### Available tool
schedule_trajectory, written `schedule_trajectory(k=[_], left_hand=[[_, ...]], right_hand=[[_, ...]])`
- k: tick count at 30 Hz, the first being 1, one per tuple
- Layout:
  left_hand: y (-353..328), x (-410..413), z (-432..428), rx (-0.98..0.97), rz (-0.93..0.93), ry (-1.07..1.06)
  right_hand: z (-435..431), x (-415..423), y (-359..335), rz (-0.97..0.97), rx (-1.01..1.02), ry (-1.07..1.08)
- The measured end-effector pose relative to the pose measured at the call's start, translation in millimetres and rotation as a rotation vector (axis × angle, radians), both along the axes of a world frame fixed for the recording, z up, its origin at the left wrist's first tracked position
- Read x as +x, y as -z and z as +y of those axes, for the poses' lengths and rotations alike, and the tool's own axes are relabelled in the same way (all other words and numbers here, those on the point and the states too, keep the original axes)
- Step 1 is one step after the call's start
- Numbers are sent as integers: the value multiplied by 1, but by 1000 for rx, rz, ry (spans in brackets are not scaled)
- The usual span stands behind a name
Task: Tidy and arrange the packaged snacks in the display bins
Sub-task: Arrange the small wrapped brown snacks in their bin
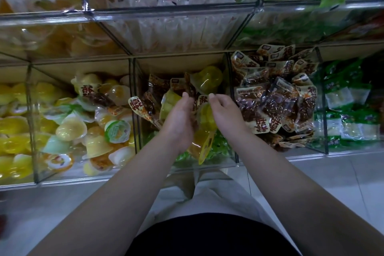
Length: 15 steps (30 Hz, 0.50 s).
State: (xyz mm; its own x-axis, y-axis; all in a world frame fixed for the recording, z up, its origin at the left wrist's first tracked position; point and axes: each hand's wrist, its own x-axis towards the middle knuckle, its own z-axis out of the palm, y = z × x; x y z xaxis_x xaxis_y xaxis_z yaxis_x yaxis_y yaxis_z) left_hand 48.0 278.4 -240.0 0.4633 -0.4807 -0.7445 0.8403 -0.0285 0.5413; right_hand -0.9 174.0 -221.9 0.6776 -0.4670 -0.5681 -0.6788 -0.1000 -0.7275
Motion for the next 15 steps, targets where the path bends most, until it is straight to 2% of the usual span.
schedule_trajectory(k=[2,4,8,11,15], left_hand=[[-3,1,2,-34,60,-30],[-4,-3,1,10,99,-27],[-7,-3,4,6,86,-34],[0,-3,4,3,123,-22],[-2,-6,6,-72,192,-57]], right_hand=[[0,4,1,38,-28,-32],[-3,7,3,106,-64,-120],[-4,8,14,262,-284,-457],[-4,1,20,261,-428,-595],[-6,-6,21,202,-550,-660]])
